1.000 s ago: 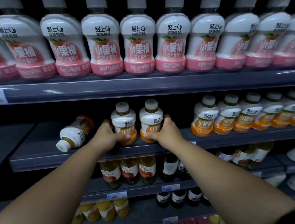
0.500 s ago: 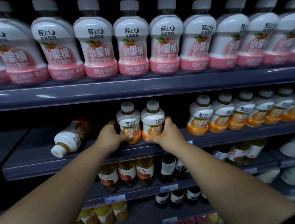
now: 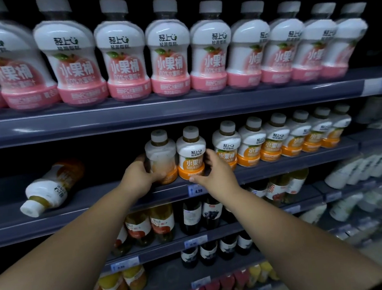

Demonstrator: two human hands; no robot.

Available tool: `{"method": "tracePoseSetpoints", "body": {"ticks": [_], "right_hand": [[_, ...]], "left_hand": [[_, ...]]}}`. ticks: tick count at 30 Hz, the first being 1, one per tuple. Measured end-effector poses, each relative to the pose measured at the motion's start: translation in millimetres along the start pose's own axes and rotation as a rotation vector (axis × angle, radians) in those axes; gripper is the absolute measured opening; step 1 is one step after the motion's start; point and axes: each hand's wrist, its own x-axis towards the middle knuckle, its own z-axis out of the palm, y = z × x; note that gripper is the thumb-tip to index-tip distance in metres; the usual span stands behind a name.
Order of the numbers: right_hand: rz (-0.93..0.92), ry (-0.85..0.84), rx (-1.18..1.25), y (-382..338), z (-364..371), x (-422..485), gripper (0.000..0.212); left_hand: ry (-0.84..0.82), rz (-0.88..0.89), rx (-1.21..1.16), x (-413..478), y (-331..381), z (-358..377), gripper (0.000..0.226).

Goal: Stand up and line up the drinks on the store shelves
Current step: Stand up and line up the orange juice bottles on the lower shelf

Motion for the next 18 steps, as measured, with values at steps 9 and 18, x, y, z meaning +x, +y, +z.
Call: {"method": "tracePoseSetpoints", "body": {"ticks": [9,18], "right_hand": [[0.021,0.055,0.117,12,-30,-24,0.083],[-0.075,-0.137,0.103,4,-22,-41,0.063]], "left_hand": [[-0.095,0.011,0.054,-12,18,24,0.07],[0.223,0.079,0.18,-82,7,17,0.073]]}}
